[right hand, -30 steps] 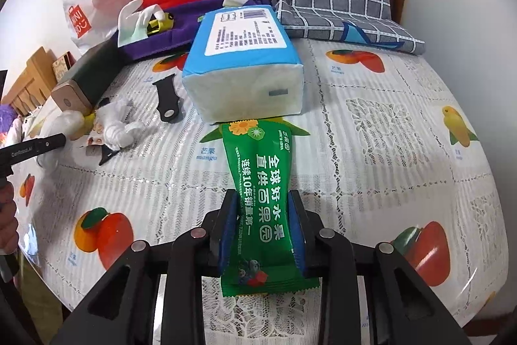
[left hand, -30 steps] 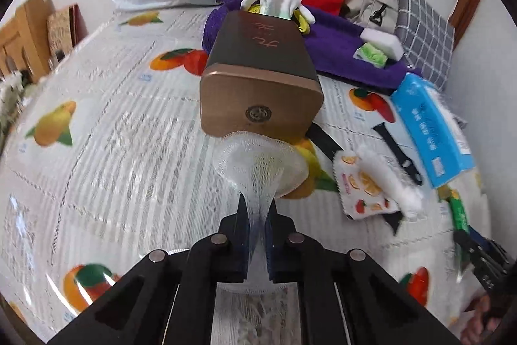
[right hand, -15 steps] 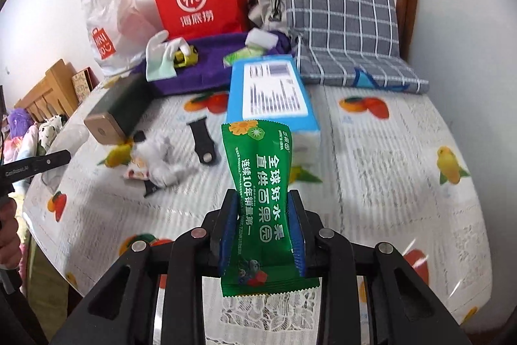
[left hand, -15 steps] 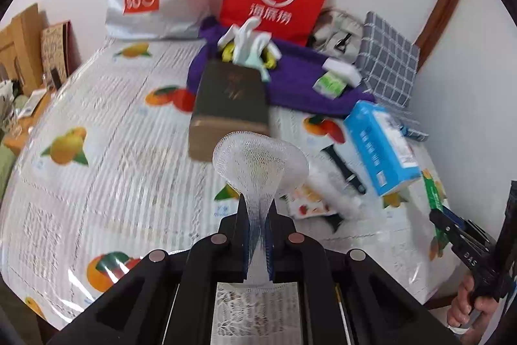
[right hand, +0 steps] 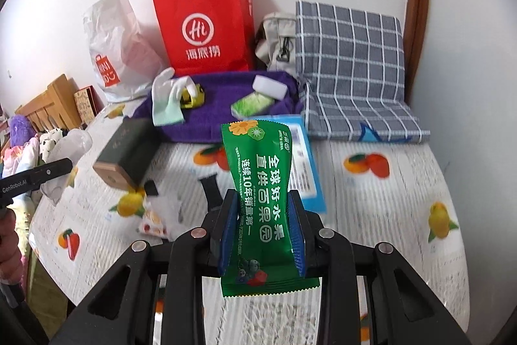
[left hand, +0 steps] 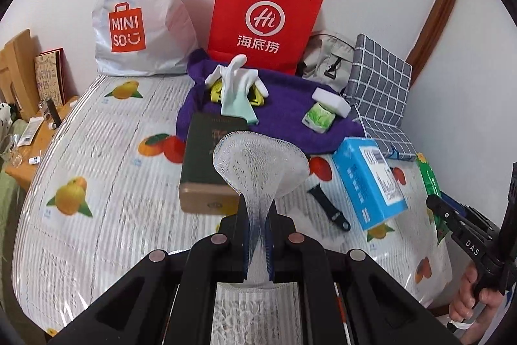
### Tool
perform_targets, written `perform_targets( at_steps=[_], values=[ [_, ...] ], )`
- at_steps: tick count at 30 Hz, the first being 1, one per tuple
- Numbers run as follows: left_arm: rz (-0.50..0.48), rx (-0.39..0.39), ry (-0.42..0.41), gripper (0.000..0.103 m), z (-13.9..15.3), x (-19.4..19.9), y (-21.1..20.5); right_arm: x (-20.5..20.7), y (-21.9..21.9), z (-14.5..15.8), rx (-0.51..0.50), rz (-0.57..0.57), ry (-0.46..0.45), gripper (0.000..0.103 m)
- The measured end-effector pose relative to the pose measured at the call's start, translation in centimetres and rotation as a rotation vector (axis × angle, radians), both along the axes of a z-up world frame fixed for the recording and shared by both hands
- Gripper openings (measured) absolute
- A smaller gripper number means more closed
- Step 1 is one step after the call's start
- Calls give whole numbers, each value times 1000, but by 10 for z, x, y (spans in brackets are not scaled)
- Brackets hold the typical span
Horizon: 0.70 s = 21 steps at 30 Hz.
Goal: Organize soft objects
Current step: 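Carry the snack bag and mesh bag with both tools over the purple towel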
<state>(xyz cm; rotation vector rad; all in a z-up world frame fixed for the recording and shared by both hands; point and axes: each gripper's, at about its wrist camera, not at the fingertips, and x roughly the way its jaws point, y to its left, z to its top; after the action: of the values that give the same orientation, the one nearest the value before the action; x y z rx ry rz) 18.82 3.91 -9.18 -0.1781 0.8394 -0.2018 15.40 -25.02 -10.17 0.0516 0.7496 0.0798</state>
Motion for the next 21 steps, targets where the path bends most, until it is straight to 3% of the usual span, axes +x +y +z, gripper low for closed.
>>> perform_targets(
  at_steps=[14,21],
  values=[
    [-8,11,-43,8,31,59,-9,67,6,26,48,28,-27,31],
    [3,14,-23,8,32,97,-13,107,6,31,49,29,-32,31]
  ],
)
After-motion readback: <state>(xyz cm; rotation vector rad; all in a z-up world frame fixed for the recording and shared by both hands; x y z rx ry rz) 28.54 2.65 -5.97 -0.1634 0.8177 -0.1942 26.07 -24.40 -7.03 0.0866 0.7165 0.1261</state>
